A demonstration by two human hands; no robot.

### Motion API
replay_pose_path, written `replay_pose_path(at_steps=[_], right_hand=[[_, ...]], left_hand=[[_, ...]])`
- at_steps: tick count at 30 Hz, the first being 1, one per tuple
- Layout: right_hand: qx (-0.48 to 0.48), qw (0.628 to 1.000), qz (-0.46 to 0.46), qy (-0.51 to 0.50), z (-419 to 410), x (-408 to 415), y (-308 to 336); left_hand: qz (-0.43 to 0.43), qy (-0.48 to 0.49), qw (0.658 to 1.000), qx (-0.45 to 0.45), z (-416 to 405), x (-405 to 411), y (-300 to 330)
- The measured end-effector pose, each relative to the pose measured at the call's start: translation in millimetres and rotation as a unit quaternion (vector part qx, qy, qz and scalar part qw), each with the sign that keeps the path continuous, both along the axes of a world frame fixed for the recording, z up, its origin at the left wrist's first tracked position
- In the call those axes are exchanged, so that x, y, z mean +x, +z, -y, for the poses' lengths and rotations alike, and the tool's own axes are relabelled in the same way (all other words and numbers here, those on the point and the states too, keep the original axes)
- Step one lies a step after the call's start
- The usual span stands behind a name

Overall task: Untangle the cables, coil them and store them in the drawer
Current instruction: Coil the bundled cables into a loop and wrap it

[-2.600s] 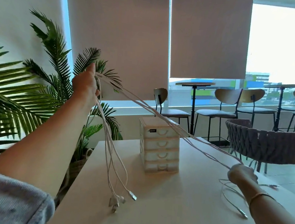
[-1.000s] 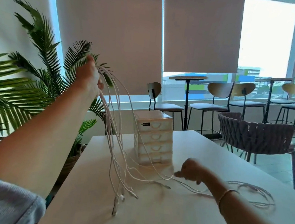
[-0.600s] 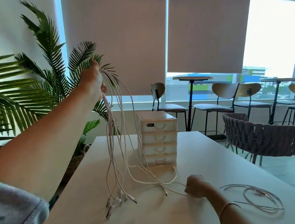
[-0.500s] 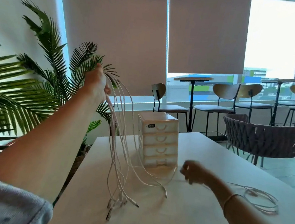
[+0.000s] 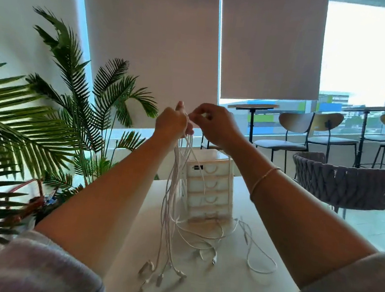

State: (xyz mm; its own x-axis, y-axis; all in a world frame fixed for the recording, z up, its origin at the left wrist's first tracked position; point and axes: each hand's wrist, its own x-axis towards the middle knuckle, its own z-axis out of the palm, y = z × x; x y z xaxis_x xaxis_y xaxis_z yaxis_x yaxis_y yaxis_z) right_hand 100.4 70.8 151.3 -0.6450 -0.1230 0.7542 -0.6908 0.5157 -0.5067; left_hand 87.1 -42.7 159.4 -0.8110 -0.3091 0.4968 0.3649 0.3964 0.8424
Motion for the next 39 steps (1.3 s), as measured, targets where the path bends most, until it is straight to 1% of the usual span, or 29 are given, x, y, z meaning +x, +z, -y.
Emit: replay_pose_path(at_steps=[2, 4, 7, 10, 12, 15, 20, 22, 24, 26, 28, 30, 32, 34, 37, 38, 39], right_hand=[[-0.007, 1.0, 0.014, 0.011, -1.5, -1.7, -2.2], [0.01, 0.999, 0.041, 0.023, -9.3, -2.6, -7.9], [-0.014, 0.993, 0.105, 0.046, -34.1, -8.0, -22.9], [-0.039, 0.984, 0.166, 0.043, -67.3, -16.6, -43.9], [-0.051, 0.981, 0.185, 0.017, -91.8, -25.3, -59.1], [-0.044, 0.975, 0.215, -0.041, -130.6, -33.6, -79.1], [-0.044, 0.96, 0.261, -0.09, -184.2, -44.4, -109.1], [-0.026, 0.955, 0.272, -0.117, -197.2, -46.8, -121.2], [0.001, 0.943, 0.288, -0.165, -205.2, -50.7, -134.3], [0.018, 0.932, 0.297, -0.208, -207.0, -56.1, -143.1], [0.029, 0.931, 0.281, -0.231, -204.3, -62.9, -141.8], [0.044, 0.933, 0.259, -0.245, -199.6, -68.9, -132.1], [0.045, 0.928, 0.257, -0.267, -199.4, -74.6, -121.5], [0.039, 0.913, 0.262, -0.31, -204.4, -76.3, -112.5], [0.001, 0.883, 0.261, -0.391, -214.5, -70.4, -104.3], [0.001, 0.882, 0.255, -0.397, -213.7, -66.1, -101.1], [0.009, 0.893, 0.247, -0.375, -210.6, -62.2, -96.4]], left_hand=[[0.0, 0.026, 0.999, -0.039, -1.3, 0.0, -0.8], [-0.007, 0.064, 0.996, -0.063, 1.0, -0.9, 0.9], [-0.01, 0.09, 0.995, -0.039, 9.6, -1.4, 4.0], [-0.023, 0.111, 0.993, -0.041, 25.6, -3.3, 6.5], [-0.023, 0.13, 0.991, -0.034, 33.6, -1.7, 7.5], [-0.018, 0.126, 0.992, 0.003, 46.3, -0.3, 9.2], [-0.014, 0.16, 0.987, -0.004, 62.0, -4.3, 9.3], [-0.027, 0.17, 0.985, -0.008, 62.1, -6.0, 7.5], [-0.02, 0.179, 0.984, 0.013, 62.8, -6.3, 7.5], [-0.007, 0.181, 0.983, 0.018, 66.4, -10.0, 8.3], [0.002, 0.168, 0.985, 0.028, 66.7, -12.5, 7.1], [-0.006, 0.12, 0.99, 0.072, 68.1, -16.5, 4.7], [-0.003, 0.074, 0.991, 0.114, 73.4, -16.6, 3.9], [0.002, 0.058, 0.99, 0.13, 79.6, -16.0, 6.5], [-0.005, 0.057, 0.988, 0.146, 85.4, -15.7, 10.2], [-0.009, 0.058, 0.987, 0.149, 85.5, -15.0, 11.1], [-0.009, 0.057, 0.987, 0.152, 83.5, -14.3, 11.4]])
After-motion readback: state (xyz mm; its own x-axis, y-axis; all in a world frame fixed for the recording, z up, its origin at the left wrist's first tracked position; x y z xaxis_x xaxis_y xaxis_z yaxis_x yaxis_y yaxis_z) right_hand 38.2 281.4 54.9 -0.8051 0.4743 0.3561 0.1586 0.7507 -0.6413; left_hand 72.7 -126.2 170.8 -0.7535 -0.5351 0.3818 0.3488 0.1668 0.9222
